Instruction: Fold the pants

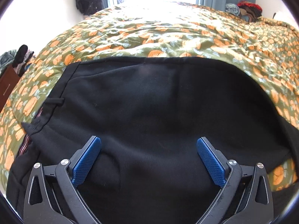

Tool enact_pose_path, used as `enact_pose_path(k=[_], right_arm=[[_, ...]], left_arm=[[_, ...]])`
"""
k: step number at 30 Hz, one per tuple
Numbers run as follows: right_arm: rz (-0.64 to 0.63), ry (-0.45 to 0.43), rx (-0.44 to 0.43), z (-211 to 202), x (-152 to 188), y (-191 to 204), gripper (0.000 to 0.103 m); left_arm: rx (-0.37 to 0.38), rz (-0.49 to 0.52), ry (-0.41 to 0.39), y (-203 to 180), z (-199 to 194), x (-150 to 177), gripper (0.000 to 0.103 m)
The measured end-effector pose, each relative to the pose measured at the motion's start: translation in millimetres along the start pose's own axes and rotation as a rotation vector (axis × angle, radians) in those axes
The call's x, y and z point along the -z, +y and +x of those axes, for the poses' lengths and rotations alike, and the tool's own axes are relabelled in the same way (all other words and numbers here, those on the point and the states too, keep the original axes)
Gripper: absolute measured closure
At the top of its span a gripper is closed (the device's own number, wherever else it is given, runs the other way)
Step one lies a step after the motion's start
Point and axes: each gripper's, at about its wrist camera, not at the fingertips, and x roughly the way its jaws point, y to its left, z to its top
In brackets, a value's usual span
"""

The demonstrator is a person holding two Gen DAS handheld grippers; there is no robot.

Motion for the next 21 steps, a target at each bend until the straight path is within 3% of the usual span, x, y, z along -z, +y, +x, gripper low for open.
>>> enact_pose_path(k=[3,5,7,11,14,17,21], right_arm=[[-0.022,-0.077,-0.071,-45.1,1.1,47.5,0.027],[-0.022,-0.118,-0.198,-61.7,7.9,87.2,0.021],[-0.015,-0.134,-0.353,-62.6,18.0,129.8,0.018],[-0.002,-0.012,-0.538,-22.7,44.5,212.2,0.017],[-0.061,0.157,-0.492,16.2,69.1,242.4,0.017],[-0.084,0.111,-0.480,11.9,68.0,242.6,0.017],[0.195,0.066,-0.564,8.0,64.9,205.3,0.017]], left_arm=[[0.119,-0.037,-0.016,4.8,-44.3,27.5,0.001],[0.195,-0.054,-0.016,4.7,-66.9,52.6,0.001],[0.214,-0.045,-0.007,-0.3,-77.1,79.2,0.001],[0.211,-0.001,0.107,-13.1,-56.8,117.3,0.001],[0.178,0.127,0.070,-24.5,-53.5,126.3,0.001],[0.192,0.116,0.086,-22.3,-51.6,124.6,0.001],[0.180,0.126,0.053,-24.0,-54.3,130.6,0.001]])
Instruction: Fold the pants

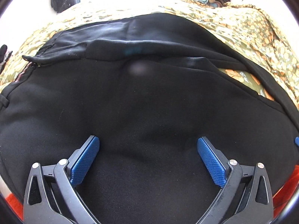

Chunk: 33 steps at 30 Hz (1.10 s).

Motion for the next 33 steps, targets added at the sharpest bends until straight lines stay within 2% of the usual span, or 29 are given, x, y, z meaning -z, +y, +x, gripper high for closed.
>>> enact_pose_path(k=[6,8,10,11,12,14,17,21,24,27,29,31,32,33], right_arm=[[0.484,-0.248,0.046,-49.9,-5.7,-85.6,0.019],[0.610,-0.296,0.048,-60.0,0.7,-107.3,0.019],[0.676,-0.309,0.045,-60.4,2.0,-121.5,0.033],[0.683,-0.298,0.080,-59.8,-0.4,-125.8,0.058],[0.669,-0.289,0.121,-60.2,-3.8,-128.1,0.093],[0.611,-0.287,0.142,-66.9,-12.8,-127.3,0.095],[0.489,-0.323,0.049,-86.6,-30.1,-105.5,0.096],[0.308,-0.347,-0.071,-120.8,-50.9,-66.3,0.096],[0.216,-0.368,-0.144,-147.1,-57.5,-41.9,0.096],[0.155,-0.395,-0.209,-177.4,-51.2,-25.9,0.096],[0.120,-0.401,-0.254,-193.2,-44.9,-19.7,0.096],[0.099,-0.387,-0.306,-204.2,-37.3,-18.3,0.096],[0.093,-0.374,-0.315,-206.9,-33.6,-20.4,0.096],[0.088,-0.358,-0.293,-206.2,-31.7,-25.6,0.096]], left_arm=[[-0.017,0.005,-0.005,-1.9,0.4,0.5,0.001],[-0.011,0.009,0.007,-0.6,0.6,-1.5,0.001],[-0.008,0.009,0.041,0.6,-2.4,-6.5,0.001],[-0.010,-0.008,0.060,0.2,-5.7,-12.2,0.001],[0.004,-0.030,0.066,-0.3,-10.2,-17.9,0.001],[0.092,-0.090,0.033,1.1,-24.0,-41.3,0.001],[0.226,-0.200,0.008,4.4,-26.1,-96.3,0.001],[0.423,-0.370,0.050,6.7,11.4,-166.5,0.001],[0.442,-0.408,0.123,0.1,46.8,-195.0,0.001],[0.451,-0.418,0.177,-6.6,69.8,-205.9,0.002],[0.451,-0.413,0.163,-6.1,73.0,-209.3,0.012],[0.457,-0.400,0.148,-4.9,68.7,-207.1,0.081],[0.444,-0.399,0.146,-1.9,63.8,-204.8,0.096],[0.457,-0.406,0.134,1.5,58.0,-201.4,0.095]])
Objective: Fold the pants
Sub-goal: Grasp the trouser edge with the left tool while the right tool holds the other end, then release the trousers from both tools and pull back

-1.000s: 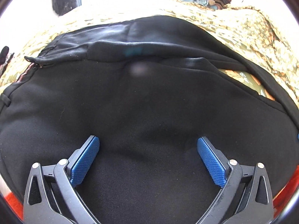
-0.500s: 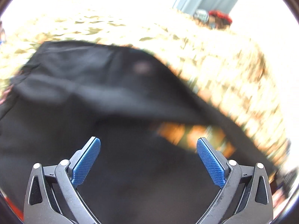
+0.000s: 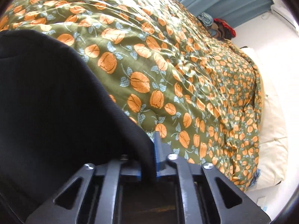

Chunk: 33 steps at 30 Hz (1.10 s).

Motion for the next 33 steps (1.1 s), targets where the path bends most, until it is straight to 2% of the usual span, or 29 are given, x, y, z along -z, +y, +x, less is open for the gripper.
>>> enact_pose_path(k=[3,5,8,10,12,15,17,19,20,22,27,30,33], right_arm=[[0.004,0.074,0.173,14.3,-12.1,-38.3,0.096],[-0.021,0.076,0.228,24.8,-30.7,-53.6,0.096],[-0.073,0.032,0.163,35.2,-67.3,-46.4,0.096],[-0.106,0.078,0.106,45.4,-81.9,-42.1,0.096],[-0.140,0.209,0.192,61.1,-76.6,-55.6,0.096],[-0.060,0.445,0.452,82.4,-38.5,-120.7,0.096],[0.033,0.545,0.591,87.8,-11.6,-161.5,0.096],[0.112,0.520,0.587,81.1,-7.7,-175.4,0.096],[0.090,0.480,0.605,76.1,-12.9,-170.9,0.096],[0.051,0.457,0.637,70.6,-14.9,-163.4,0.096],[0.072,0.387,0.736,53.5,-16.9,-158.6,0.096],[0.067,0.396,0.778,53.4,-18.0,-157.8,0.096],[0.084,0.419,0.786,50.8,-15.2,-164.7,0.096]], left_arm=[[0.048,0.013,-0.077,-3.8,-48.1,8.8,0.096],[0.058,0.064,-0.167,-13.5,-102.7,20.2,0.096],[0.037,0.170,-0.319,-26.9,-183.1,63.7,0.094],[-0.022,0.209,-0.339,-17.5,-201.7,104.6,0.091],[-0.081,0.175,-0.262,10.0,-182.5,152.4,0.091],[-0.145,0.084,-0.050,54.6,-114.0,208.4,0.093],[-0.148,0.052,-0.023,65.7,-95.1,227.0,0.095],[-0.139,0.075,-0.025,58.3,-94.8,229.1,0.095],[-0.131,0.107,-0.021,50.2,-95.7,228.4,0.095],[-0.146,0.176,-0.029,33.1,-98.0,229.2,0.095],[-0.146,0.211,-0.012,19.4,-88.5,237.1,0.095],[-0.184,0.255,0.001,13.7,-80.4,242.5,0.094],[-0.179,0.246,0.011,17.5,-79.3,244.9,0.094]])
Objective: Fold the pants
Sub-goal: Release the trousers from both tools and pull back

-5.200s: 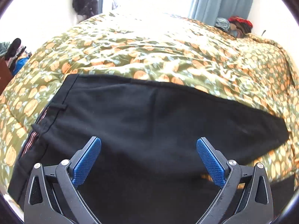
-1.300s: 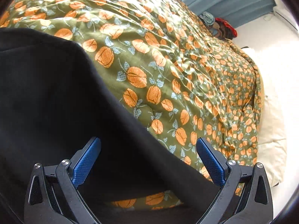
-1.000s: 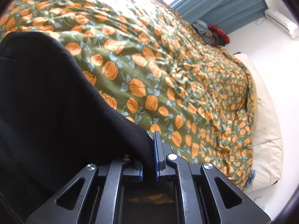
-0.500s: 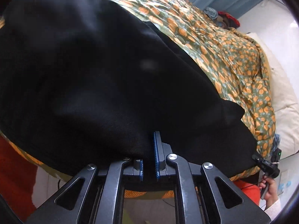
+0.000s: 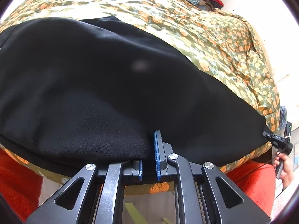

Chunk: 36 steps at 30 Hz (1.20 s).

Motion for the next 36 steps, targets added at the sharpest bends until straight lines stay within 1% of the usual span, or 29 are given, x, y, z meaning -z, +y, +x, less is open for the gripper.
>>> enact_pose_path(k=[2,4,9,12,14,17,22,23,24,25,26,27,28,29,30,31,32,33,35,36], right_arm=[[0.002,0.006,0.006,2.5,-0.4,0.4,0.096],[-0.019,0.007,0.031,2.8,-0.3,4.8,0.096],[-0.133,0.006,0.147,4.1,4.0,26.0,0.095],[-0.187,0.009,0.201,5.6,7.5,34.6,0.095],[-0.197,0.009,0.209,5.3,8.4,35.0,0.095],[-0.187,0.008,0.198,3.9,8.0,30.9,0.095],[-0.200,0.009,0.213,3.6,9.7,34.0,0.095],[-0.209,0.009,0.220,3.5,10.5,35.5,0.095],[-0.217,0.009,0.228,4.3,10.9,37.7,0.095],[-0.225,0.011,0.234,4.6,11.6,38.8,0.095],[-0.231,0.015,0.233,5.6,11.8,39.7,0.090],[-0.234,0.019,0.231,5.9,12.2,39.8,0.085],[-0.233,0.018,0.226,5.3,12.6,40.1,0.080],[-0.231,0.008,0.222,2.5,13.5,39.0,0.064],[-0.228,-0.011,0.218,-2.5,14.9,37.7,0.041],[-0.225,-0.043,0.225,-9.5,16.5,36.2,0.032],[-0.214,-0.087,0.259,-18.6,18.5,33.9,0.019],[-0.192,-0.145,0.289,-30.6,20.9,30.2,0.018],[-0.144,-0.299,0.330,-60.9,28.3,24.7,0.018],[-0.137,-0.376,0.336,-74.8,32.0,25.2,0.018]], left_arm=[[-0.005,0.009,-0.001,0.7,-1.4,-0.8,0.094],[-0.020,0.028,-0.004,-1.7,-2.4,2.1,0.094],[-0.033,0.042,0.000,-0.7,-6.0,7.6,0.094],[-0.047,0.065,0.005,-1.2,-5.2,8.4,0.095],[-0.054,0.079,0.009,-0.9,-7.3,11.7,0.095],[-0.060,0.093,0.014,-1.2,-8.7,14.3,0.095],[-0.058,0.086,0.030,2.0,-11.9,19.2,0.095],[-0.062,0.088,0.037,2.7,-10.5,20.2,0.094],[-0.071,0.083,0.043,3.6,-8.5,20.3,0.089],[-0.075,0.073,0.048,4.5,-7.8,20.6,0.088],[-0.075,0.065,0.054,4.8,-8.6,21.5,0.084],[-0.082,0.068,0.062,3.9,-11.2,23.1,0.073],[-0.093,0.078,0.067,2.4,-15.7,25.0,0.051],[-0.120,0.091,0.069,0.6,-23.0,28.8,0.038],[-0.154,0.101,0.062,-0.3,-32.2,32.7,0.021],[-0.173,0.109,0.046,-1.0,-44.9,38.6,0.018],[-0.167,0.113,0.036,-2.0,-55.9,42.5,0.018],[-0.156,0.114,0.023,-2.1,-66.7,44.8,0.018],[-0.157,0.126,-0.040,-1.8,-88.7,41.7,0.017],[-0.167,0.136,-0.072,-2.5,-94.7,35.2,0.012]])
